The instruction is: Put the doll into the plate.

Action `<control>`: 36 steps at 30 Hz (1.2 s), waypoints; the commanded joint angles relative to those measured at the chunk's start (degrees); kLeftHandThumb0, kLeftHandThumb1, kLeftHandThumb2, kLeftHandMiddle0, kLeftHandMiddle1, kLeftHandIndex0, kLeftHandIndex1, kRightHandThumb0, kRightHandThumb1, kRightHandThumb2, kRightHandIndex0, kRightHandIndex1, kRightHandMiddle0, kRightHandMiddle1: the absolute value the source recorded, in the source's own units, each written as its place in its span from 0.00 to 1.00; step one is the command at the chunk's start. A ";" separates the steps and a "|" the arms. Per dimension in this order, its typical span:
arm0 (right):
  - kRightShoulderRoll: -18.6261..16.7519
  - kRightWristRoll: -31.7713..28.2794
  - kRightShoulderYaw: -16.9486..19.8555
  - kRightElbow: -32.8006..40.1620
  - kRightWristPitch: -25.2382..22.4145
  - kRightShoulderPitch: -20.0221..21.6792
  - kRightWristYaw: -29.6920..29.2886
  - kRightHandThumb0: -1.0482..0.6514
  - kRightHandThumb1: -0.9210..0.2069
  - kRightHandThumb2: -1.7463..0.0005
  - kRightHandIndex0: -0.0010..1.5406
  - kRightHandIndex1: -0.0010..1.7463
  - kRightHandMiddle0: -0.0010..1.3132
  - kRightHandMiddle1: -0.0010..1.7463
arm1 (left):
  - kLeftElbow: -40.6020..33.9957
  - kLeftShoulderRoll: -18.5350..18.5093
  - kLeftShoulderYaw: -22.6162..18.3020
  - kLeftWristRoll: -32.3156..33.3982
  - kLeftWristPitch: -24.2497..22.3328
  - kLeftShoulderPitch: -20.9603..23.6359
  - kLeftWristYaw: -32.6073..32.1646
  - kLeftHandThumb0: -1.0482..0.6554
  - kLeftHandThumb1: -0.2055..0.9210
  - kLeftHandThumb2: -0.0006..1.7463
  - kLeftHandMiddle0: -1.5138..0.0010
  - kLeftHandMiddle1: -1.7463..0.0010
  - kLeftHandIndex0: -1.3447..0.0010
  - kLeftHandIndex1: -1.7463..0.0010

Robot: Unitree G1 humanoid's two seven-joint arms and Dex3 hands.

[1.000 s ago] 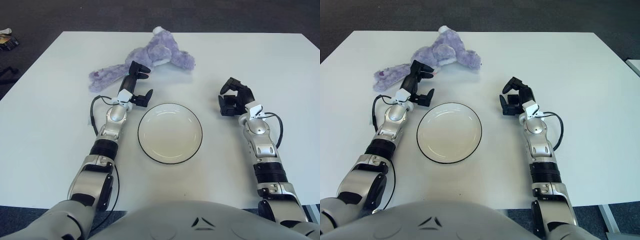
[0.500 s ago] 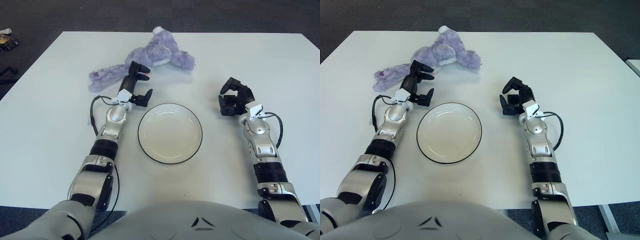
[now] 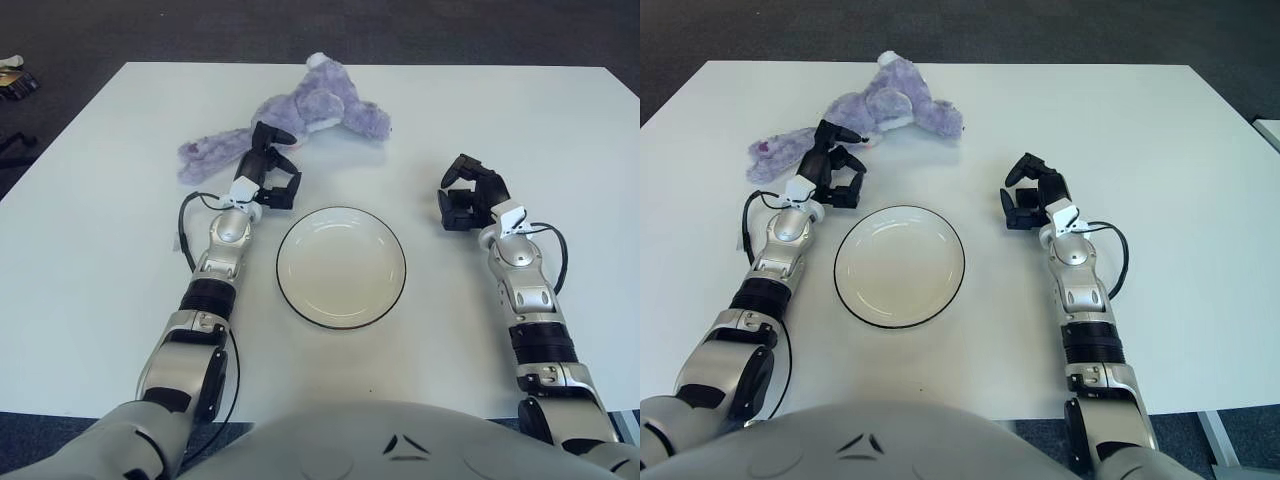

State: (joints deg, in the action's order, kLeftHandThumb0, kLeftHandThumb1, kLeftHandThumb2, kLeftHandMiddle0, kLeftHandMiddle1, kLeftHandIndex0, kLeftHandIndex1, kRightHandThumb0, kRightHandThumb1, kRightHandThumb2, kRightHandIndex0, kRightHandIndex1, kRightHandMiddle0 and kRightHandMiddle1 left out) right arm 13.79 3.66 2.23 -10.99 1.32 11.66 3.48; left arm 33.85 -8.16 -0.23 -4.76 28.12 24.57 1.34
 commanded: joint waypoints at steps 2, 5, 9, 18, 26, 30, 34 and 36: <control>-0.36 0.17 -0.70 -3.26 -4.13 -2.55 1.14 0.33 0.56 0.22 0.85 1.00 0.49 1.00 | -0.51 0.05 -0.79 -0.58 0.80 -0.70 -1.97 0.88 0.48 0.69 0.58 0.06 0.97 0.00; -0.43 0.15 -0.72 -3.34 -4.18 -2.47 1.17 0.33 0.55 0.23 0.85 1.00 0.48 1.00 | -1.55 -0.17 -0.88 -0.99 0.94 -0.75 -2.63 0.88 0.51 0.66 0.59 0.07 0.99 0.01; -0.53 0.20 -0.71 -3.37 -4.22 -2.43 1.02 0.33 0.55 0.23 0.85 1.00 0.48 1.00 | -2.12 -0.77 -0.59 -4.05 1.44 -0.71 -5.87 0.88 0.51 0.66 0.58 0.08 1.00 0.08; -0.63 0.27 -0.78 -3.46 -3.91 -2.22 0.93 0.33 0.55 0.24 0.84 1.00 0.48 1.00 | 0.94 -4.40 -0.94 -9.73 3.22 2.47 -11.53 0.83 0.86 0.31 0.69 0.13 1.00 0.29; -0.50 1.89 -0.81 -4.69 -1.81 -1.72 -1.20 0.33 0.56 0.22 0.84 1.00 0.49 1.00 | 1.64 -5.06 -0.64 -11.04 3.68 4.41 -14.64 0.42 0.39 0.68 0.81 0.29 1.00 0.38; -0.96 1.19 0.06 -4.91 0.40 -1.80 -2.44 0.33 0.55 0.23 0.84 1.00 0.48 1.00 | 0.02 -4.88 -0.53 -10.87 2.52 4.66 -14.83 0.37 0.38 0.68 0.85 0.32 1.00 0.41; -4.13 -2.78 3.09 -5.07 7.50 -2.29 -4.57 0.33 0.54 0.24 0.84 1.00 0.47 1.00 | -1.51 -4.58 -0.44 -10.88 1.41 4.68 -14.99 0.35 0.38 0.68 0.86 0.33 1.00 0.43; -6.06 -5.36 4.74 -6.15 12.15 -2.13 -4.88 0.33 0.53 0.25 0.85 1.00 0.46 1.00 | -1.85 -4.52 -0.41 -10.89 1.14 4.77 -15.11 0.35 0.38 0.68 0.87 0.33 1.00 0.43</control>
State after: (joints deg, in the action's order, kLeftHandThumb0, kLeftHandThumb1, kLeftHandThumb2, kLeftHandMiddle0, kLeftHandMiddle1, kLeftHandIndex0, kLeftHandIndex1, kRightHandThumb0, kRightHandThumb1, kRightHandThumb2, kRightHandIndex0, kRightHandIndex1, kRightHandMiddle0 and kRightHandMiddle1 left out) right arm 10.89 1.65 5.08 -14.18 9.28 11.64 -0.89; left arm 33.00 -12.64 -0.67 -15.20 30.01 28.46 -13.22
